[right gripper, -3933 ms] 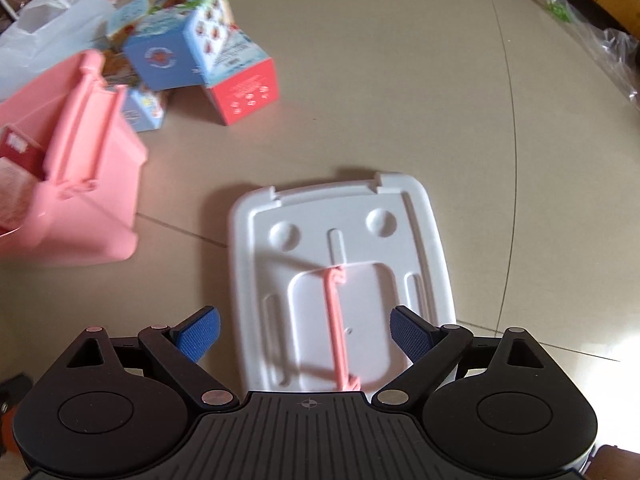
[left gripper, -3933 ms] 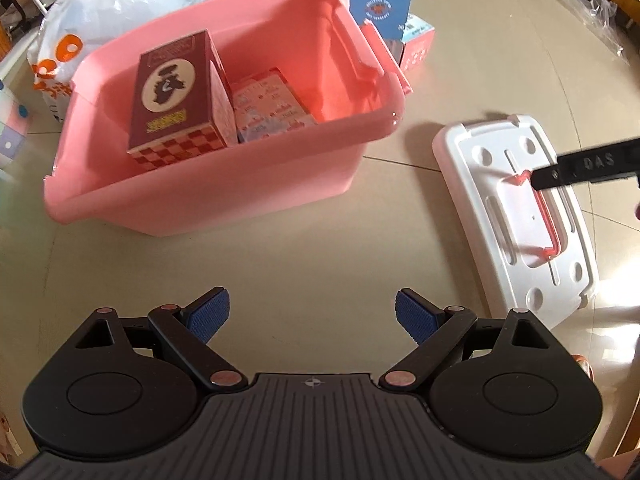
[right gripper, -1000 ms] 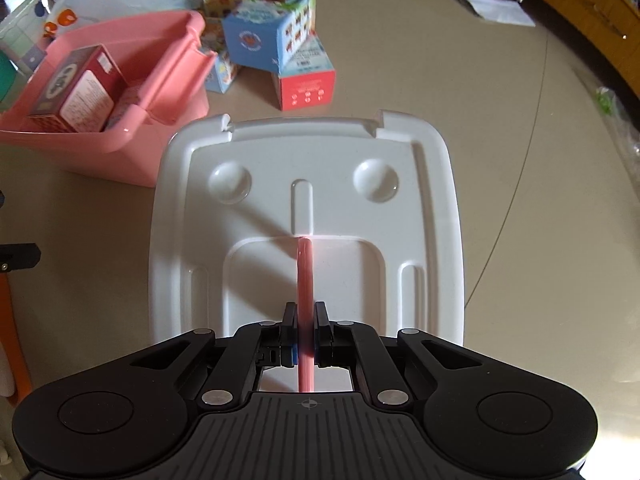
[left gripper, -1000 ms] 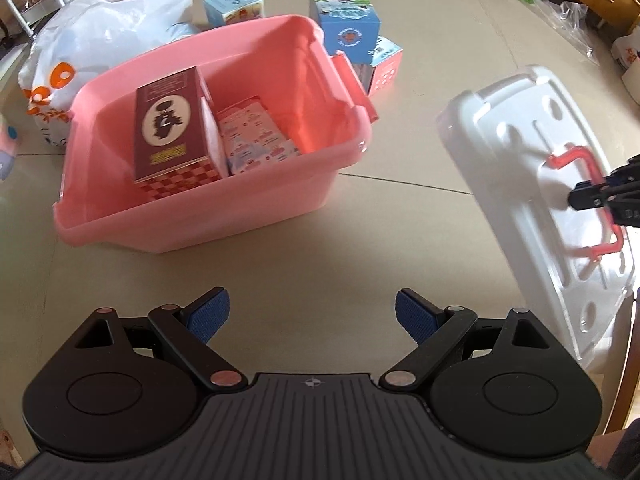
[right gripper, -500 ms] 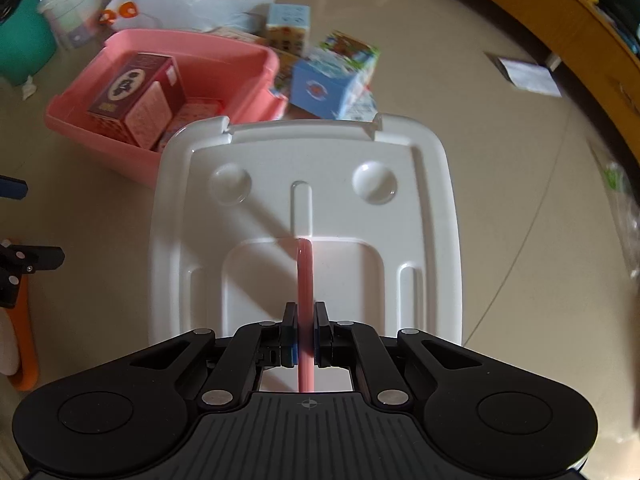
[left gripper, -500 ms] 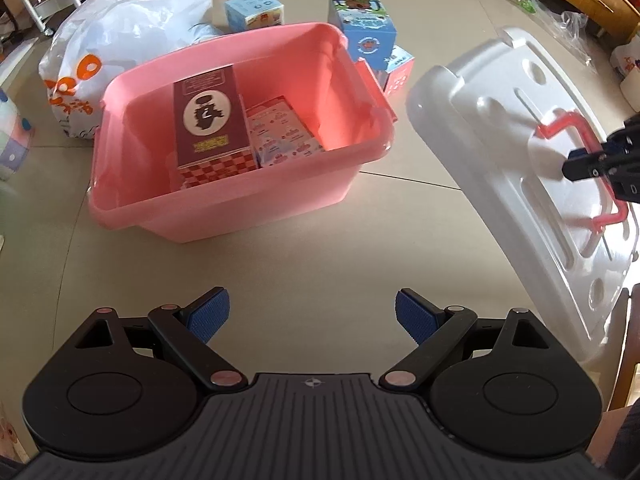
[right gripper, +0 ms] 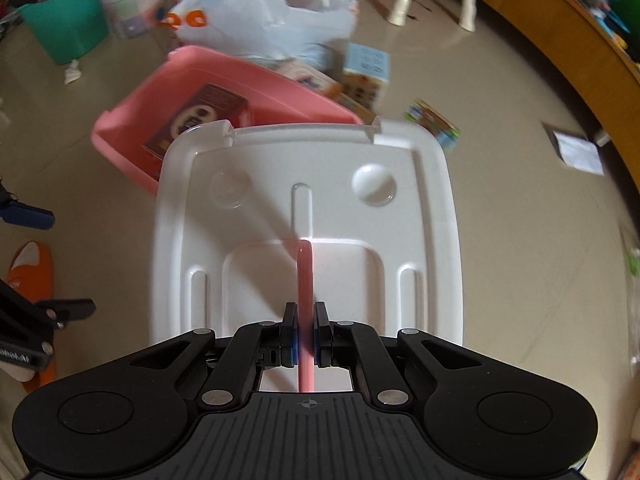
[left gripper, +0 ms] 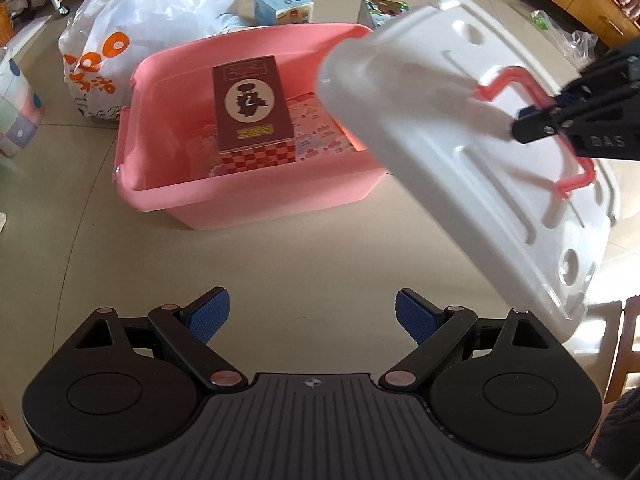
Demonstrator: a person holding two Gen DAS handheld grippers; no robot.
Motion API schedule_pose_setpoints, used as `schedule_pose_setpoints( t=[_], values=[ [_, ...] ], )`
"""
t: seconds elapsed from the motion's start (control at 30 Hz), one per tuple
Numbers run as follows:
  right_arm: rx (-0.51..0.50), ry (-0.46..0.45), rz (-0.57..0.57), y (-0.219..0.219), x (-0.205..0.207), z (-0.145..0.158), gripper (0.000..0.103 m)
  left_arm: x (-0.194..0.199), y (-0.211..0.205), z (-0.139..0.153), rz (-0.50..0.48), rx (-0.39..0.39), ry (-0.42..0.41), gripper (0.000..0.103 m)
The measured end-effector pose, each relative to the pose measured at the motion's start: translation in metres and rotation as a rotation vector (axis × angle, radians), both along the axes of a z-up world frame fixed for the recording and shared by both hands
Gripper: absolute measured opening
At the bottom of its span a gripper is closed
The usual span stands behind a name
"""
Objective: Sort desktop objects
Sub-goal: 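Lift the white lid by its handle and carry it over the pink bin, then lower the white lid onto the bin rim with the right gripper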
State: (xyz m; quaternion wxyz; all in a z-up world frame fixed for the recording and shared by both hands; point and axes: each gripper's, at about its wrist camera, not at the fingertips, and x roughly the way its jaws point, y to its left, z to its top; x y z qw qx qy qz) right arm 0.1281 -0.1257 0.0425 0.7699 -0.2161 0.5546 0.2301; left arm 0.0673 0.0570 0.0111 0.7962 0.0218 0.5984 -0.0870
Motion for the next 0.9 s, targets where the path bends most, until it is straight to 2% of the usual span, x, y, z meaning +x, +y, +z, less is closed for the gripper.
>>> schedule_pose_setpoints(
  t=[0.4, 0.57, 0.73, 0.9],
  values=[
    [-0.041, 0.018, 0.266, 0.088, 0.046, -0.003, 0.005, 0.009, 0.029, -0.003, 0.066, -0.030, 0.031, 0.092],
    [-0.088, 0.051, 0.390, 0.114, 0.068, -0.014, 0.005, 0.019, 0.039, -0.002, 0.095, -0.066, 0.038, 0.092],
    [-0.150, 0.073, 0.552, 0.145, 0.076, -0.029, 0.006, 0.033, 0.050, 0.001, 0.098, -0.039, 0.007, 0.092],
    [-0.212, 0.093, 0.721, 0.177, 0.083, -0.043, 0.006, 0.045, 0.070, -0.011, 0.185, -0.041, 0.050, 0.092]
  ],
)
